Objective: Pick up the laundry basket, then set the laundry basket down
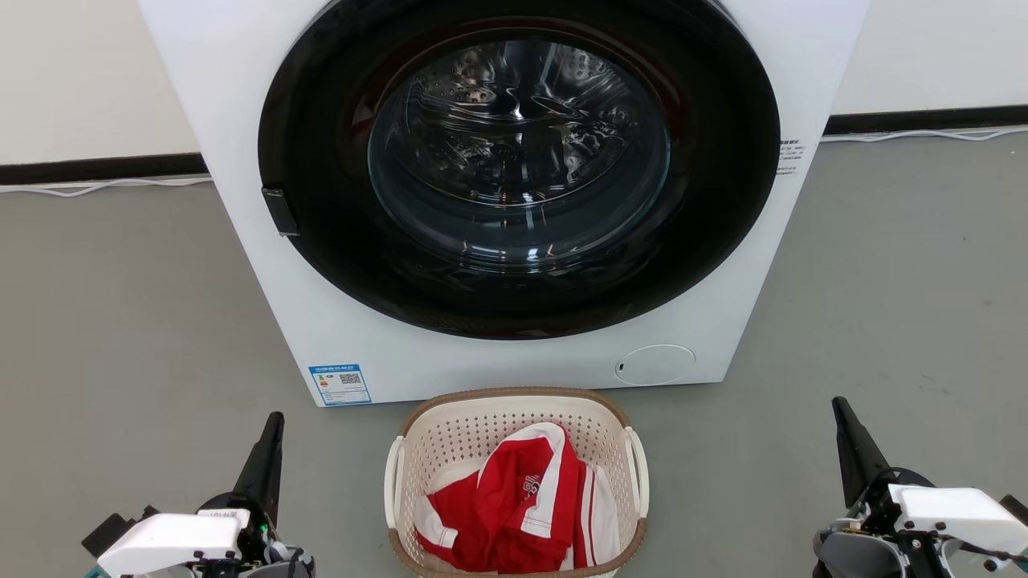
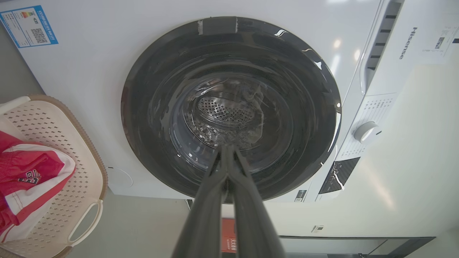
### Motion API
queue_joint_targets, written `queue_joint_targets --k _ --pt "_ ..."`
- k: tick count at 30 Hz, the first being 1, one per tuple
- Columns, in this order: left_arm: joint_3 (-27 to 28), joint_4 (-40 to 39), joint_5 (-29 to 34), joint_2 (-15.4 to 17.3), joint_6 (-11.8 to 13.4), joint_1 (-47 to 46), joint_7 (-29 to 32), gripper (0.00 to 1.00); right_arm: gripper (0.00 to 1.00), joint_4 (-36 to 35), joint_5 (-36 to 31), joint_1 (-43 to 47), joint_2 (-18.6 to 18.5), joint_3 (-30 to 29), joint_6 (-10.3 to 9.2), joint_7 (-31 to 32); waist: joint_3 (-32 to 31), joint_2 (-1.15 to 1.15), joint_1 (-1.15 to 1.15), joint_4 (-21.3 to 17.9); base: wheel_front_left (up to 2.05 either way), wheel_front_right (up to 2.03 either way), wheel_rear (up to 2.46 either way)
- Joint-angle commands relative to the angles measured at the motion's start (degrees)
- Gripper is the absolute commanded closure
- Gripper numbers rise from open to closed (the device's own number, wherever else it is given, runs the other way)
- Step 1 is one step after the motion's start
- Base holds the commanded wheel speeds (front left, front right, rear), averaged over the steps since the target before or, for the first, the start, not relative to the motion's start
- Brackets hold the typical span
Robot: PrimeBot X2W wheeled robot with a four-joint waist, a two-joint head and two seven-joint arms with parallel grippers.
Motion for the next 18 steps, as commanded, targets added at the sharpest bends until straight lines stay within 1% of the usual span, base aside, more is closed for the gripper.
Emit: queue_joint_targets --k 1,18 --pt "1.8 -1.2 0.0 0.4 -0.6 -3.0 0.3 1.0 1.0 -1.7 0.4 -2.4 -0.5 1.0 0.42 0.5 0.0 0.0 0.0 0.0 0.0 0.0 0.0" --pt "2.1 -1.2 0.3 0.2 -0.6 -3.0 0.6 1.0 1.0 -1.7 0.3 -2.4 -0.5 1.0 0.42 0.5 0.0 0.0 0.0 0.0 0.0 0.0 0.0"
